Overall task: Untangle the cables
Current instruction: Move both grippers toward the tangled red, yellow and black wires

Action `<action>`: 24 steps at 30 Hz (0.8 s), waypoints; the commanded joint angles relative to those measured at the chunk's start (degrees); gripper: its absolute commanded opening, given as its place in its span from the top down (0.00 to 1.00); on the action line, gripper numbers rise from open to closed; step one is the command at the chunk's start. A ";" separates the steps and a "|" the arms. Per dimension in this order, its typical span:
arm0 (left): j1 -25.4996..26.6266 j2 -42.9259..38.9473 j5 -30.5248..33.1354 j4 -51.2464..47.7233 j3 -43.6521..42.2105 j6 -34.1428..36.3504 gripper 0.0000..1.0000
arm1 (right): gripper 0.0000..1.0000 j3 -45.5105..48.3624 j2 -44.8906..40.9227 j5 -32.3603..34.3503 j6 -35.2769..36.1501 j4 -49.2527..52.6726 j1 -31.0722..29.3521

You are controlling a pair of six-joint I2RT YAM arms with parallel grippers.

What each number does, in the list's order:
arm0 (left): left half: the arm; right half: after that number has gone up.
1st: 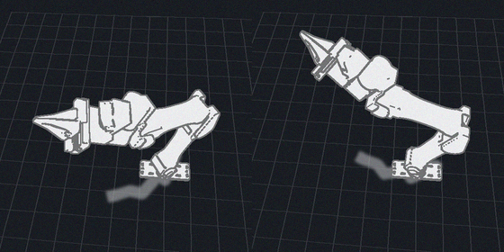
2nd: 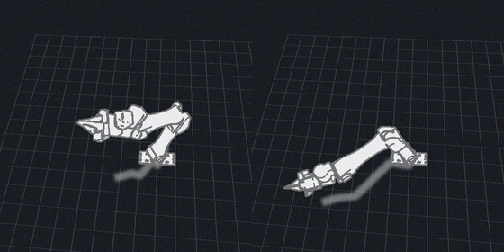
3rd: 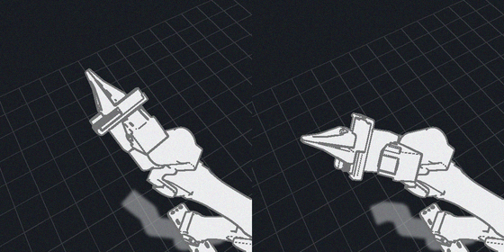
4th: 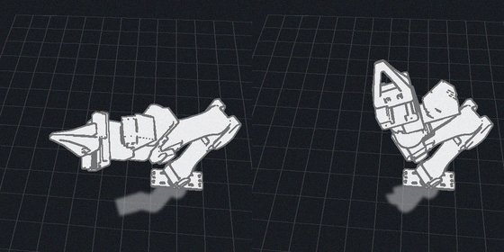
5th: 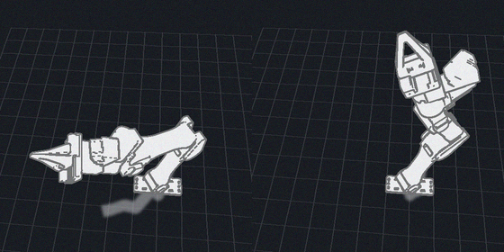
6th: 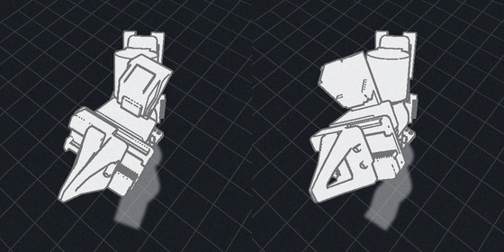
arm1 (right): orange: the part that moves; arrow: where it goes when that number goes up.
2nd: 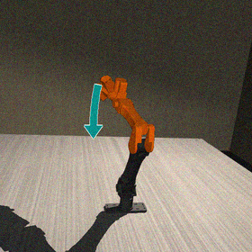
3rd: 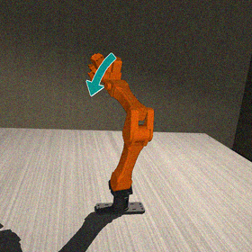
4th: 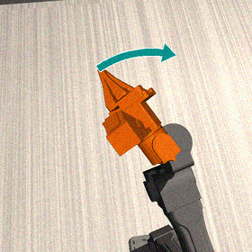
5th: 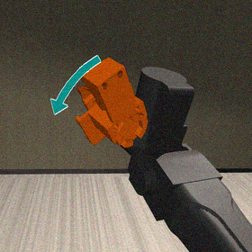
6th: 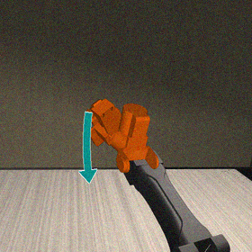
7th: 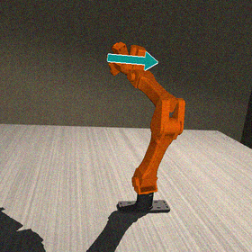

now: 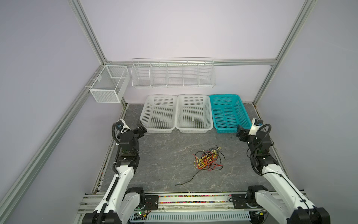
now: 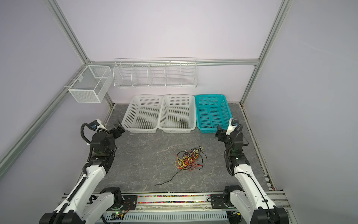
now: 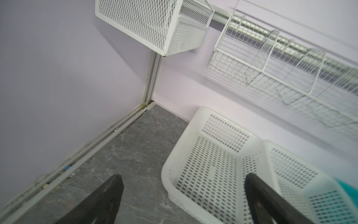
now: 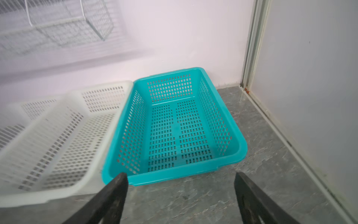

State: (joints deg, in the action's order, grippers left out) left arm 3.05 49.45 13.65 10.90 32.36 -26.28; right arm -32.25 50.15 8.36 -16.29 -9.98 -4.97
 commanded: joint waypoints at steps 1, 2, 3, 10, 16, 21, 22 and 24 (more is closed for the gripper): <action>0.05 -4.36 -6.48 -12.07 2.15 -17.33 0.01 | 0.12 -4.67 -1.63 -11.96 -10.63 13.53 -0.10; 0.03 -5.45 -10.86 -10.17 1.53 -17.38 0.01 | 0.12 -5.88 -1.48 -14.61 -11.51 16.14 -0.20; 0.03 -5.94 -14.79 -8.32 0.80 -17.57 0.01 | 0.12 -7.00 -1.17 -17.91 -12.42 18.49 -0.40; 4.80 -5.35 -24.55 -23.95 5.18 -17.93 0.01 | 0.12 -7.87 -3.57 -17.60 -11.90 33.64 -10.14; 18.10 -11.40 -13.59 -32.61 3.24 -20.44 0.01 | 0.02 -2.24 -5.30 -13.68 -14.37 37.21 -21.27; 26.01 -12.20 -9.95 -37.03 1.65 -23.40 0.01 | 0.14 3.79 -6.07 -12.06 -17.55 33.79 -27.61; 27.58 -12.33 -9.63 -36.97 1.06 -24.34 0.01 | 0.17 4.63 -5.87 -11.75 -18.05 32.82 -28.54; 30.08 -12.15 -9.68 -35.79 -0.23 -25.89 0.01 | 0.25 5.56 -4.57 -10.30 -18.62 31.29 -29.70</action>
State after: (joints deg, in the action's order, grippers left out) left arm 30.65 37.36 1.34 -22.00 34.15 -48.47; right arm -27.94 45.01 -4.64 -32.56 23.73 -33.21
